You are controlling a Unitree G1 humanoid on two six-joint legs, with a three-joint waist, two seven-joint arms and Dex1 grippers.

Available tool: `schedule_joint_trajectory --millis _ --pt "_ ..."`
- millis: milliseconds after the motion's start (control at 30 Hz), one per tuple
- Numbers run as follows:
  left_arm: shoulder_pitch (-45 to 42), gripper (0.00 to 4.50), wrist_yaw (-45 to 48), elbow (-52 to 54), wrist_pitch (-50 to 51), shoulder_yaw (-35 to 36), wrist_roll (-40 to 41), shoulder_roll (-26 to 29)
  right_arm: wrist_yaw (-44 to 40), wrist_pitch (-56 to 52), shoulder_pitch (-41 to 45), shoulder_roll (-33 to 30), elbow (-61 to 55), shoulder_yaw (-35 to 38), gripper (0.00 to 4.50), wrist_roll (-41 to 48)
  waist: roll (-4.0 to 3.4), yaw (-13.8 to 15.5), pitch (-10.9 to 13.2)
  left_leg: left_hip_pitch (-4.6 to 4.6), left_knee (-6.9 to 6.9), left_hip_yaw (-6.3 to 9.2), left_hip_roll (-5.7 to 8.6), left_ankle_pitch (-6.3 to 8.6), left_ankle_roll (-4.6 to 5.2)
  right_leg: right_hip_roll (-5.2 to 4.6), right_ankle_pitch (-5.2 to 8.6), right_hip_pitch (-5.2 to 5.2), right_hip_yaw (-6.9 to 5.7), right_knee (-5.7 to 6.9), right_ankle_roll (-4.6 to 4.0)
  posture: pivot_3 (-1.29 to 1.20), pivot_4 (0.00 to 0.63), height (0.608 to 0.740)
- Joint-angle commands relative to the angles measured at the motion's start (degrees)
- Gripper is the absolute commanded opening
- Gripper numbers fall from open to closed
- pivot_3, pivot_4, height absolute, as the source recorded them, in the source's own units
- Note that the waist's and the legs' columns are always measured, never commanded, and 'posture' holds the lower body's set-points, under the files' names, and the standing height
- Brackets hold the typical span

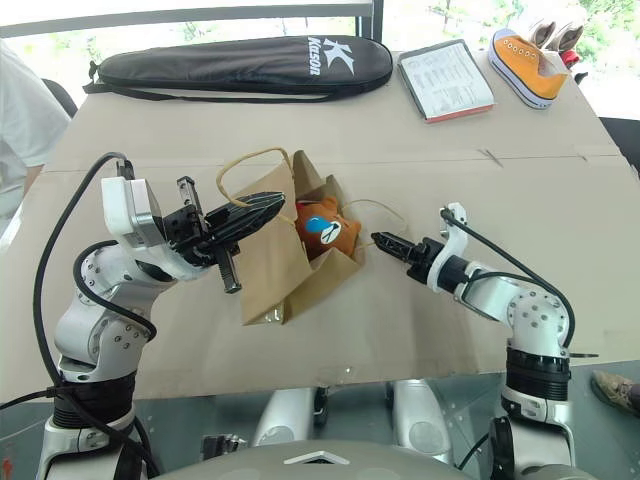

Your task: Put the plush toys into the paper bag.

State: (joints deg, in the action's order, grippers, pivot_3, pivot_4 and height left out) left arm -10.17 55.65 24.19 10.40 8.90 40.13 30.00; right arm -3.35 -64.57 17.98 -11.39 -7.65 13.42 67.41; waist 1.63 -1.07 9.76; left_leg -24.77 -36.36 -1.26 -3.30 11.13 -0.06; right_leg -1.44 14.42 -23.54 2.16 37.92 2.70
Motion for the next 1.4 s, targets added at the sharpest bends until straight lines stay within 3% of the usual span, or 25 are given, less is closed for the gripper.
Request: schedule_joint_trajectory --millis 33,200,233,333,633,800,967,1100,1133,1200,1233,1367,1400 --pt "-0.4 0.00 -0.7 2.3 -0.4 0.1 0.7 0.0 -2.4 2.7 2.7 0.7 0.9 -1.2 2.73 -2.3 0.00 0.0 0.0 0.00 0.00 0.00 0.00 0.00 0.00 0.00 0.00 0.00 0.00 0.00 0.00 0.00 0.150 0.740" --pt "-0.7 0.00 -1.6 2.4 -0.4 0.2 0.5 0.0 -6.3 6.8 3.6 1.5 0.4 -2.1 0.24 -5.1 0.00 0.1 0.0 -0.01 0.00 0.01 0.00 0.00 0.00 0.00 0.00 0.00 0.00 0.00 0.00 0.00 0.150 0.740" --pt "-0.9 0.00 -2.0 2.4 -0.4 0.3 0.5 -0.2 -7.2 7.3 3.9 1.6 -0.6 -1.8 0.04 -4.6 0.00 0.1 0.0 -0.01 0.00 0.01 0.00 0.00 0.00 0.00 0.00 0.00 -0.01 0.00 0.00 0.00 0.150 0.740" --pt "-2.6 0.00 -4.1 1.8 0.0 0.6 0.9 -0.9 -8.6 9.0 6.4 1.8 -3.9 -0.3 0.04 -1.9 -0.01 0.1 0.0 -0.01 0.00 0.00 0.00 0.00 0.00 0.00 0.00 0.00 0.00 0.00 0.01 0.00 0.150 0.740" --pt "-16.6 0.00 -9.3 -9.2 0.2 2.3 -0.6 -2.8 -8.1 8.3 28.6 -6.0 -6.5 1.3 0.04 1.9 -0.15 0.2 0.1 -0.01 0.00 0.10 0.00 -0.01 0.02 0.21 -0.04 0.01 0.16 -0.01 0.01 0.00 0.150 0.740" --pt "-16.0 0.00 -11.3 -10.3 3.8 -2.7 -2.3 -5.5 -15.3 10.2 26.2 -13.2 -4.0 -5.6 0.04 -8.4 -0.14 0.3 0.1 -0.11 0.06 0.03 0.00 0.03 0.07 0.18 -0.04 -0.04 0.21 -0.11 0.01 0.00 0.150 0.740" --pt "-11.1 0.00 -13.6 -4.8 9.1 -6.8 -0.9 -7.4 -23.4 14.4 22.1 -17.3 -3.4 -11.8 0.04 -17.3 -0.13 0.0 0.1 -0.10 0.04 -0.02 0.02 0.04 0.08 0.15 -0.04 -0.04 0.26 -0.10 0.01 0.00 0.150 0.740" --pt "-8.7 0.00 -13.0 -4.8 8.8 -5.4 -1.9 -5.9 -24.1 12.7 22.4 -16.2 -7.2 -9.1 1.25 -13.6 -0.14 -0.6 0.1 0.00 0.05 0.02 -0.03 0.04 0.08 0.24 -0.04 -0.05 0.30 0.00 0.01 0.00 0.150 0.740" --pt "-9.9 0.69 -13.4 -5.8 8.4 -3.9 -1.2 -5.9 -23.9 12.0 22.9 -15.8 -8.5 -7.9 1.32 -11.4 -0.14 -0.6 0.1 0.00 0.05 0.06 -0.05 0.04 0.08 0.28 -0.04 -0.06 0.27 0.03 0.00 0.00 0.150 0.740" --pt "-13.1 1.34 -13.5 -9.2 7.4 -1.4 -1.0 -5.4 -22.6 11.2 23.9 -15.0 -9.6 -6.2 1.32 -9.4 -0.15 -0.6 0.1 -0.02 0.04 0.13 -0.07 0.04 0.08 0.32 -0.04 -0.06 0.22 0.04 0.00 0.00 0.150 0.740" --pt "-14.5 1.34 -12.9 -11.0 6.8 -0.8 -1.5 -5.0 -22.2 11.1 24.2 -14.7 -9.9 -5.8 1.32 -9.0 -0.14 -0.5 0.1 -0.02 0.02 0.14 -0.07 0.04 0.08 0.34 -0.04 -0.06 0.22 0.05 0.01 0.00 0.150 0.740" --pt "-17.3 1.41 -9.0 -15.1 5.3 -0.5 -1.9 -4.1 -21.8 11.1 23.4 -14.3 -9.6 -5.9 0.05 -9.5 -0.14 -0.4 0.1 -0.03 -0.03 0.08 -0.03 0.04 0.08 0.33 -0.05 0.01 0.32 -0.05 0.01 0.00 0.150 0.740" --pt "-17.6 1.41 -8.1 -15.5 5.2 -0.5 -1.6 -4.2 -22.0 11.3 22.8 -14.3 -9.4 -6.3 0.05 -10.2 -0.14 -0.3 0.1 -0.04 -0.03 0.06 -0.03 0.04 0.08 0.31 -0.05 0.01 0.33 -0.05 0.01 0.00 0.150 0.740"
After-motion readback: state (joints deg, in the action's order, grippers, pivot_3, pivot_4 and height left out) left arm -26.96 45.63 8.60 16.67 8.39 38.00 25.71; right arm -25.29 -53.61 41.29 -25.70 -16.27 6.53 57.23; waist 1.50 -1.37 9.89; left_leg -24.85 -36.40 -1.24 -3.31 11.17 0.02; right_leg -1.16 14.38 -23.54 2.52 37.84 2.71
